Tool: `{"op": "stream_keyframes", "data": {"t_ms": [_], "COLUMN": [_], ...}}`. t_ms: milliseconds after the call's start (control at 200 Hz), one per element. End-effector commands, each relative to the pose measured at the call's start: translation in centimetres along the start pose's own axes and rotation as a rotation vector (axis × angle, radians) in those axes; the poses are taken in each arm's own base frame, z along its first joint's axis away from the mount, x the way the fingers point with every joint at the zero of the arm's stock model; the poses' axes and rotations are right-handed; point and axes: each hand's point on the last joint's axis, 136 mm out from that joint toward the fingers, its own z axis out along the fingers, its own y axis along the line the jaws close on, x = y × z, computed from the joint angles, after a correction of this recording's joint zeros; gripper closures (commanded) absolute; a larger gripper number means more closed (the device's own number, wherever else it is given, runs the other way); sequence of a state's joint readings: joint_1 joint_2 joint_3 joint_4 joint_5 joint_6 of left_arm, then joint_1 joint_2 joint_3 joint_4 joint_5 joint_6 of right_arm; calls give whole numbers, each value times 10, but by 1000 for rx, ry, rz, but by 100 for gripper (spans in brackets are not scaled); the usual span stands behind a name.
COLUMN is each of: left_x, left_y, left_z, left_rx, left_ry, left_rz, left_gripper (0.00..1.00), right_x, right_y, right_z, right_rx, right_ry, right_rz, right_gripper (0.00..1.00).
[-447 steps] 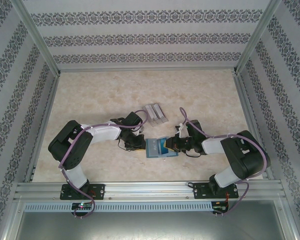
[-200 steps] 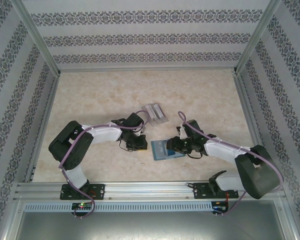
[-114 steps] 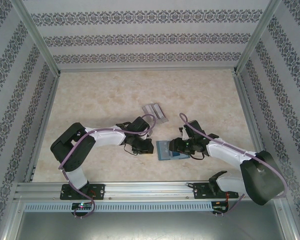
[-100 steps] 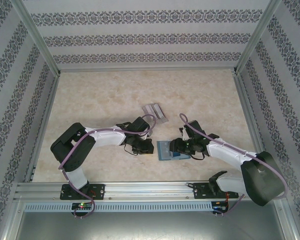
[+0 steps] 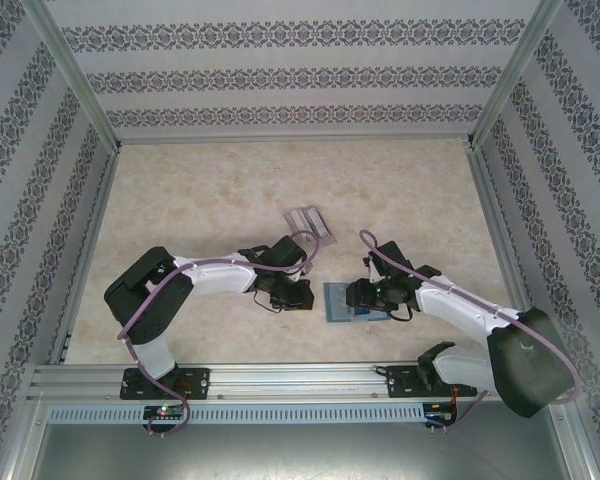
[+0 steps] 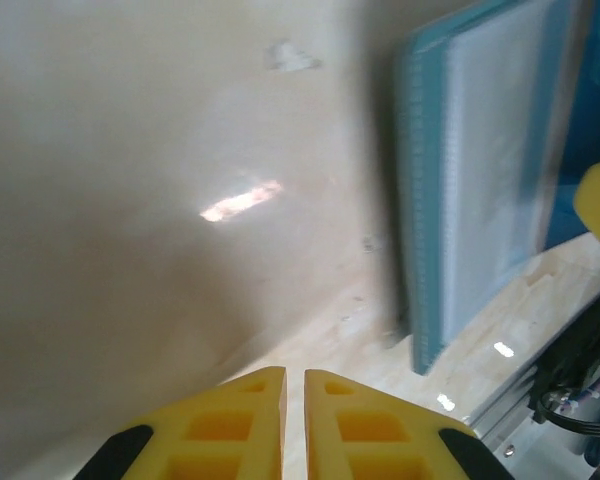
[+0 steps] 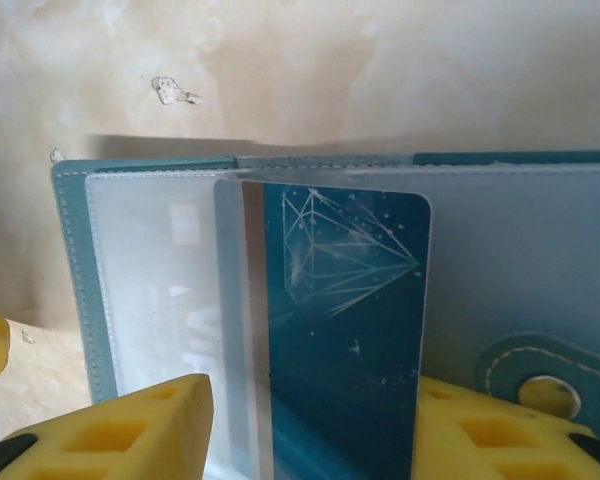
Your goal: Put the credit cards into the card holder
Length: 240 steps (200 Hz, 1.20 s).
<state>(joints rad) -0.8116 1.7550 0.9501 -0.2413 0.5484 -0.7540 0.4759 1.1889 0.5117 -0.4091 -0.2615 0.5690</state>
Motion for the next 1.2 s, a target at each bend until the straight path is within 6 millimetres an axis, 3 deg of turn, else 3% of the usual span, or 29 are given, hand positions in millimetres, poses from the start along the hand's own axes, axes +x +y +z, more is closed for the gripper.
{"op": "stream_keyframes", "data": {"t_ms": [0,185,395,455,545,774,1059,1194], "left_x": [-2,-5,-5,-4,-4,-5,-5,-6], "left_y": [-11,-25,-27,-25,-21,-18,-14,-11], "left_z": [-2,7,16,21,26,32,38,37], "left_rx": [-3,77,75,67,53,38,21,-9], "left_ry": [-6,-18,-6,8,5,4,18,20], "left_rz": [1,-2,-3,-13,-17,-27,-28,-28], "left_gripper": [86,82,82,82,82,83,86,88], "right_x": [-2,-4,1,3,4,4,7,9], "right_y": [-8,-14,-17,-18,-20,-22,-6,1], "right_z": [-10,-18,-13,-12,-11,-4,-3,-6], "right_rx": [46,52,10,13,24,32,-49,-78], "right_ry": [-33,-55,-35,-24,-21,4,25,30], "right_rz": [-5,4,24,29,28,23,-17,-23], "right_gripper": [48,49,70,70,62,64,84,88]}}
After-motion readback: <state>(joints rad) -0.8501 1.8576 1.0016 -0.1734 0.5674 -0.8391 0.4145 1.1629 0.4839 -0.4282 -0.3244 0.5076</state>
